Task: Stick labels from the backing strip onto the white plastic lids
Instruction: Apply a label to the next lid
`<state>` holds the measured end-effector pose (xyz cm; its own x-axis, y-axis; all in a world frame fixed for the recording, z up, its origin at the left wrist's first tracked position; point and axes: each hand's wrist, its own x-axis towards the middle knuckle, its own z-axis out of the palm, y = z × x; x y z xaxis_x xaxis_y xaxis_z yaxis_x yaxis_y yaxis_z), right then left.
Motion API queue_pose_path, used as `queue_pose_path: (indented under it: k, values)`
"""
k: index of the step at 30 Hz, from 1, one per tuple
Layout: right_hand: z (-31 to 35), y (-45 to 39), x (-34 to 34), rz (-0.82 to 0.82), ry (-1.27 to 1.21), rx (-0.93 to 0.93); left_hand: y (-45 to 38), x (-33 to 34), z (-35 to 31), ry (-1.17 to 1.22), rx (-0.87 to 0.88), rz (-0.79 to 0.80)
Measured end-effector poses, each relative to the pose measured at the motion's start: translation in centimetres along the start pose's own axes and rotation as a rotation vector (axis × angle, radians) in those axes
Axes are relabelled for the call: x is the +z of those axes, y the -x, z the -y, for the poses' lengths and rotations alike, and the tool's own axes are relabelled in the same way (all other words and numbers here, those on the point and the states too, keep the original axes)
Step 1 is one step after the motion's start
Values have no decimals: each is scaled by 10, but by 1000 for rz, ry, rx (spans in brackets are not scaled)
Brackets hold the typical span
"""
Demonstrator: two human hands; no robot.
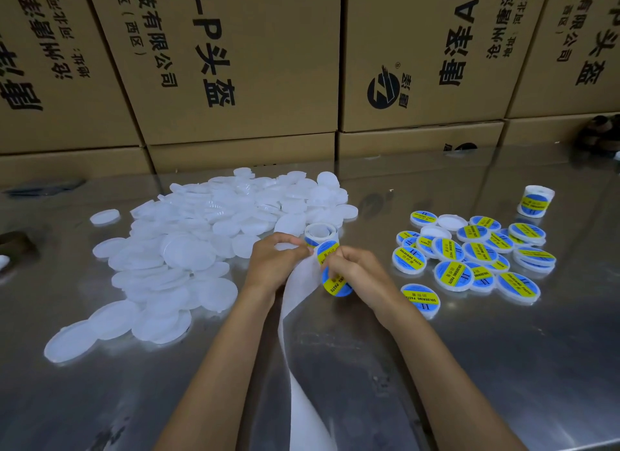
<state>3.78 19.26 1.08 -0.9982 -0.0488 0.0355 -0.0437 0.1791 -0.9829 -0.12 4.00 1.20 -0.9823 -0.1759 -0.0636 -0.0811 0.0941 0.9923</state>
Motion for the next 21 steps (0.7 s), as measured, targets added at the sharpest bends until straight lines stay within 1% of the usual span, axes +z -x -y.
queue_pose_path:
  k: [3, 6, 8, 10, 13, 16, 21]
  values:
    - [4, 1, -2, -24, -139, 5, 2, -2, -6, 109, -44, 8]
    - [6, 0, -3, -85, -285, 10, 2, -6, -14, 174, 1, -8]
    - [6, -3, -5, -123, -386, 8, 4, -8, -20, 239, 15, 40]
    - [7, -4, -6, -127, -463, -10, 7, -6, -25, 324, 9, 134]
    - [10, -2, -5, -137, -482, -60, 14, 0, -25, 297, 82, 250]
    - [11, -1, -5, -156, -501, -100, 20, 6, -22, 252, 130, 305]
    - [10, -2, -5, -192, -503, -125, 23, 12, -25, 346, 69, 383]
